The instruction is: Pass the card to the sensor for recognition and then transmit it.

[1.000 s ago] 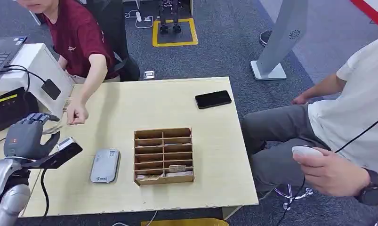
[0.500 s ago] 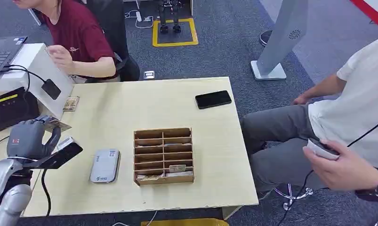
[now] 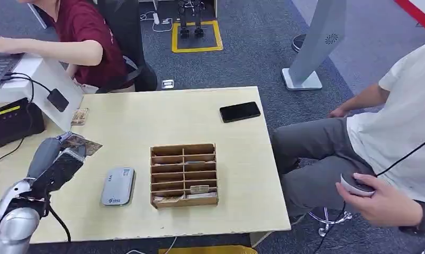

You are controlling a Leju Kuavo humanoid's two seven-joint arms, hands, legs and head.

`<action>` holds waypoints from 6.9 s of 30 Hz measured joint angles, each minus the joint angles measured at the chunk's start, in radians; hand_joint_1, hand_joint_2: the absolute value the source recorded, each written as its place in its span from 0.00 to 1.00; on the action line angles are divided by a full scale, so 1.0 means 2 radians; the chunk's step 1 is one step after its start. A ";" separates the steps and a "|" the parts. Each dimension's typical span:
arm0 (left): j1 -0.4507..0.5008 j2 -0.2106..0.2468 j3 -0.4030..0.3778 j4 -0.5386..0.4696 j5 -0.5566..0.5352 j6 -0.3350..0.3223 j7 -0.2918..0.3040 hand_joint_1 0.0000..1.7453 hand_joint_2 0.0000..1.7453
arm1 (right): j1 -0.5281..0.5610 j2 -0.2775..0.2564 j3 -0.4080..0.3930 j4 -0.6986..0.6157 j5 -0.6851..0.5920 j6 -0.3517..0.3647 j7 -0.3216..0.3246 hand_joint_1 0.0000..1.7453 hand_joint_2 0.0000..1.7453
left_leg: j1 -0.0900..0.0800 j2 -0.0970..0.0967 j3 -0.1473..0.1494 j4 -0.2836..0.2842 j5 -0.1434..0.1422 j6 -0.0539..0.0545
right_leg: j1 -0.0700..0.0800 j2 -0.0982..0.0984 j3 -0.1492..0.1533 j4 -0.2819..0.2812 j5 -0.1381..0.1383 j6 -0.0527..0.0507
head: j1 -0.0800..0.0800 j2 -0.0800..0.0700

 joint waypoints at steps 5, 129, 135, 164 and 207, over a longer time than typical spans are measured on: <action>0.020 -0.006 0.011 -0.003 0.097 -0.047 0.029 1.00 1.00 | 0.001 0.000 -0.005 0.000 0.000 0.000 -0.002 0.00 0.00 | 0.000 0.000 0.000 0.000 0.000 0.000 | 0.000 0.001 0.000 0.000 0.000 0.000 | 0.000 0.000; 0.047 -0.161 0.023 0.154 -0.243 0.108 0.104 1.00 1.00 | -0.004 0.003 0.008 0.000 0.001 -0.007 -0.002 0.00 0.00 | 0.000 0.000 0.000 0.000 0.000 0.000 | 0.000 0.000 0.001 0.000 0.000 0.000 | 0.000 0.000; 0.049 -0.163 0.023 0.156 -0.262 0.117 0.107 1.00 1.00 | -0.003 0.003 0.010 0.000 0.001 -0.008 -0.004 0.00 0.00 | 0.000 0.000 0.000 0.000 0.000 0.000 | 0.000 0.000 0.001 0.000 0.000 0.000 | 0.000 0.000; 0.039 -0.190 0.045 0.231 -0.315 0.149 0.094 1.00 1.00 | -0.002 0.003 0.015 0.000 0.001 -0.016 -0.013 0.00 0.00 | 0.000 -0.001 0.004 0.000 0.000 0.000 | 0.000 -0.001 0.005 0.000 0.000 0.000 | 0.000 0.000; -0.220 -0.066 0.052 0.050 0.073 0.144 -0.004 1.00 1.00 | -0.002 0.002 0.039 0.000 0.001 -0.023 -0.013 0.00 0.00 | 0.001 -0.003 0.000 0.000 0.003 -0.001 | 0.001 -0.003 0.000 0.000 0.001 -0.002 | 0.001 0.000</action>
